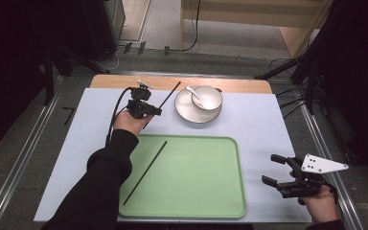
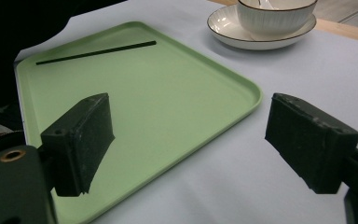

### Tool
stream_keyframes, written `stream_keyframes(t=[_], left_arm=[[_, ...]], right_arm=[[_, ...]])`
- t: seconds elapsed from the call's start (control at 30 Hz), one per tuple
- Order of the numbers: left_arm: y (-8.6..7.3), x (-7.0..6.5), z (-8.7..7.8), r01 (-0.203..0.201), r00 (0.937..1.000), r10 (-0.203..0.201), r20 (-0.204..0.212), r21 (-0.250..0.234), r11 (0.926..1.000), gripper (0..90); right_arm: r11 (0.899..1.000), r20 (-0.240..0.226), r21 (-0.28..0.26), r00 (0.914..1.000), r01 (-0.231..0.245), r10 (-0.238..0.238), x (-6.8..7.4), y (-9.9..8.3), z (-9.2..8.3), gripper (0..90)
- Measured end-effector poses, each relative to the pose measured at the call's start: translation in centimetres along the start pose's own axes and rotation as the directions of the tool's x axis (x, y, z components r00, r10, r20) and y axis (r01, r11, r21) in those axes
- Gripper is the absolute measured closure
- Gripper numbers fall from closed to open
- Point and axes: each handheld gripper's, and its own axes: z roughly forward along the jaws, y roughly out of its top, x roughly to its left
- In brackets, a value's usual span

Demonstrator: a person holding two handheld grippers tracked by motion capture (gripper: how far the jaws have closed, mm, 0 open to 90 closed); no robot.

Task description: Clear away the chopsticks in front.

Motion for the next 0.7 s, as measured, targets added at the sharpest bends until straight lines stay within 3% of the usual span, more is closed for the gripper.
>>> stream_keyframes(t=[0.3, 0.43, 0.7], left_arm=[[-3.7, 0.2, -2.2, -0.009, 0.9998, 0.009, 0.02, -0.01, 0.9999, 85.8], [-5.1, 0.3, -3.0, 0.005, 0.9993, -0.003, 0.038, -0.033, 0.9994, 85.8], [-8.3, -0.2, -4.5, -0.001, 0.9989, 0.003, 0.048, -0.051, 0.9987, 85.8]], right_arm=[[1.0, 0.003, -0.002, 1.0, 0.004, -0.004, 0.0, 0.0, 0.0, 15.4], [1.0, 0.004, -0.003, 1.0, 0.002, -0.002, 0.0, 0.0, 0.0, 15.4], [1.0, 0.007, -0.002, 1.0, 0.003, -0.002, 0.0, 0.0, 0.0, 15.4]])
